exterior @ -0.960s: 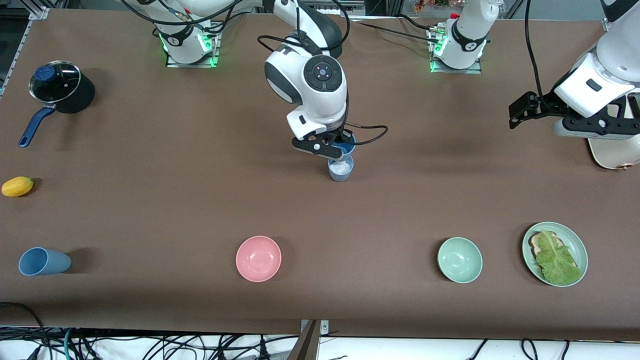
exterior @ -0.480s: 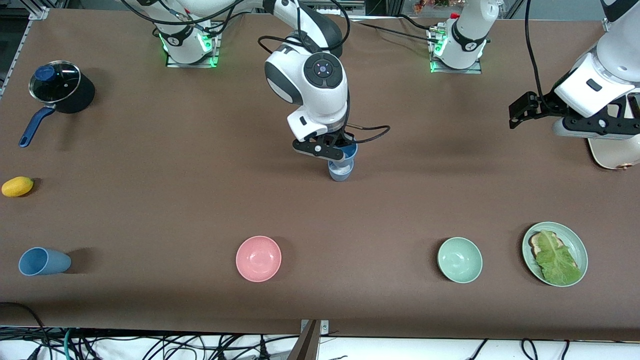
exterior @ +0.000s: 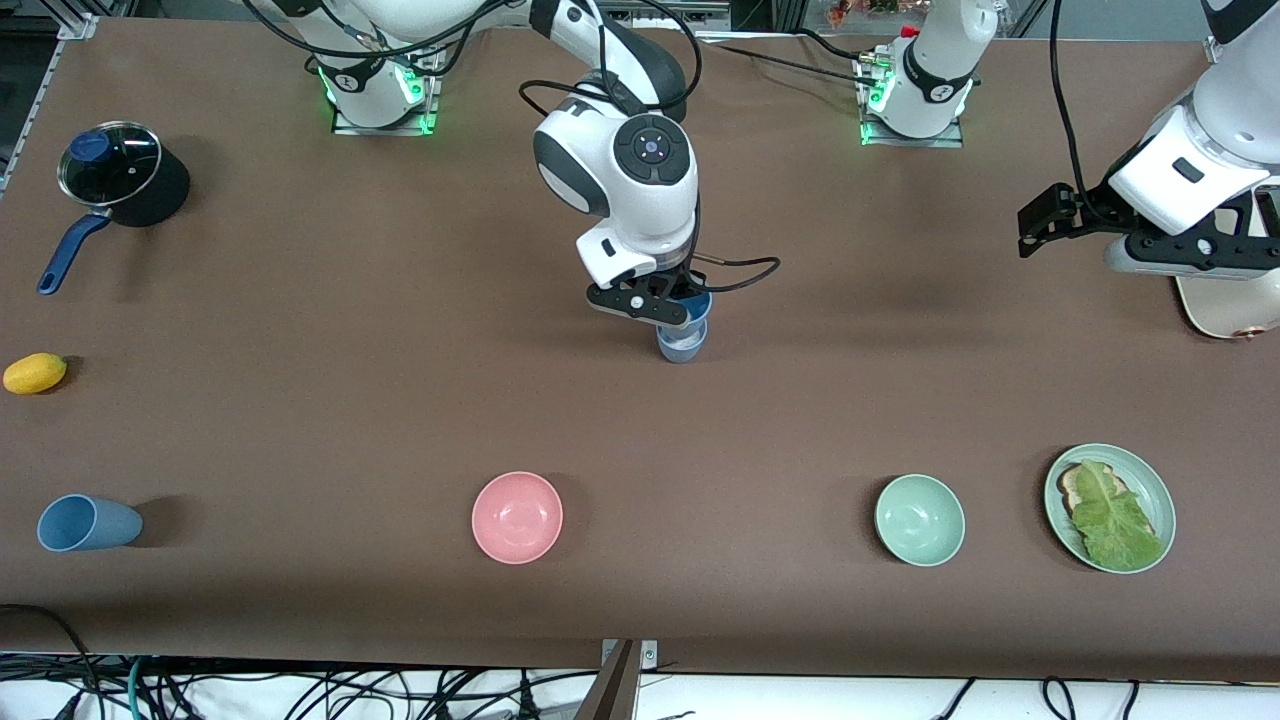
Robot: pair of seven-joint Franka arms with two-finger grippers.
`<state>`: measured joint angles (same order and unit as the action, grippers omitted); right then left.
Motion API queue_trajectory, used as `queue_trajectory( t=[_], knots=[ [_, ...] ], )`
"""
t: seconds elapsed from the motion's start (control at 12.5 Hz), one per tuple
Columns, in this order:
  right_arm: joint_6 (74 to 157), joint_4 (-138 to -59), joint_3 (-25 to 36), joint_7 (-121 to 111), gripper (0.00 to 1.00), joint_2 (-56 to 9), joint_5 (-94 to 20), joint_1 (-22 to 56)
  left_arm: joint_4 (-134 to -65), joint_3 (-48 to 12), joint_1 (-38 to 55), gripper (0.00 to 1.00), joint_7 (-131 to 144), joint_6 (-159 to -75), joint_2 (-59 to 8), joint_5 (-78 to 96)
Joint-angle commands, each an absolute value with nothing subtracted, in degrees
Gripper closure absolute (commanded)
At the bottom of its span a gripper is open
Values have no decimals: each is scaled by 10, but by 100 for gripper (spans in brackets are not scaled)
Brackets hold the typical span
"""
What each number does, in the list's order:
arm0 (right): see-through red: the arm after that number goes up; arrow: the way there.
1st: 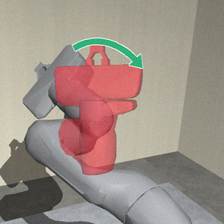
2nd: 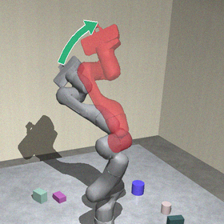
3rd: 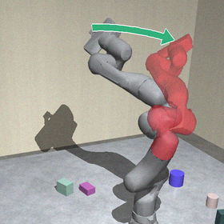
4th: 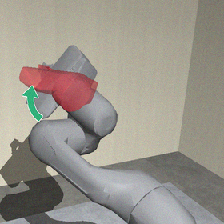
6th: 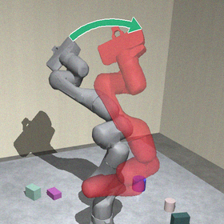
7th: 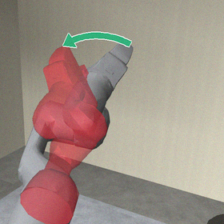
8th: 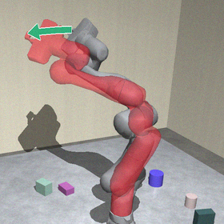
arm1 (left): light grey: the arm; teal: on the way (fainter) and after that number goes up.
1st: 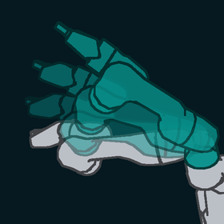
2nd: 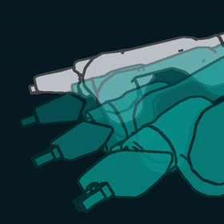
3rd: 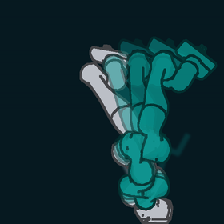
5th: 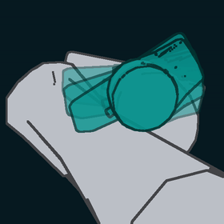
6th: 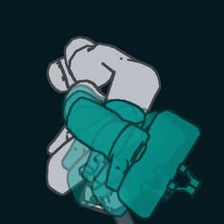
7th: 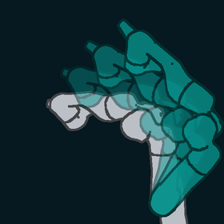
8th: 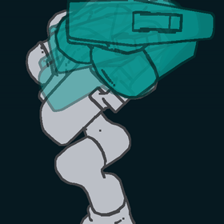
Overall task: Stack blue cups with both arms
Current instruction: 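Open the right gripper to release the stacked cup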
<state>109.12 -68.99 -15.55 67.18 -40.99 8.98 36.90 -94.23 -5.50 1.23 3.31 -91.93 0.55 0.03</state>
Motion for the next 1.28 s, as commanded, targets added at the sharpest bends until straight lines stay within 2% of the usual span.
queue_trajectory(
  t=[0.0,0.48,0.56,0.64,0.8,0.88,1.12,1.2],
  knots=[
    [1087,-664,-154,680,100,-427,107,376,-934,-53,16,0,24,-914,6,-11],
    [1093,-664,-154,682,100,-430,108,379,-933,-52,16,0,24,-914,6,-11],
    [1093,-664,-154,682,96,-430,108,379,-933,-52,15,0,24,-914,6,-11],
    [1093,-663,-154,682,69,-430,108,379,-933,-52,16,0,24,-914,6,-11],
    [1093,-662,-154,681,29,-429,108,379,-933,-52,16,0,25,-914,6,-11],
    [1093,-662,-153,681,18,-428,108,378,-933,-52,16,0,24,-914,6,-11],
    [1077,-662,-152,671,13,-411,106,372,-932,-52,16,0,25,-914,5,-11],
    [1061,-662,-152,666,0,-401,105,359,-932,-53,16,0,25,-914,5,-11]
  ],
)
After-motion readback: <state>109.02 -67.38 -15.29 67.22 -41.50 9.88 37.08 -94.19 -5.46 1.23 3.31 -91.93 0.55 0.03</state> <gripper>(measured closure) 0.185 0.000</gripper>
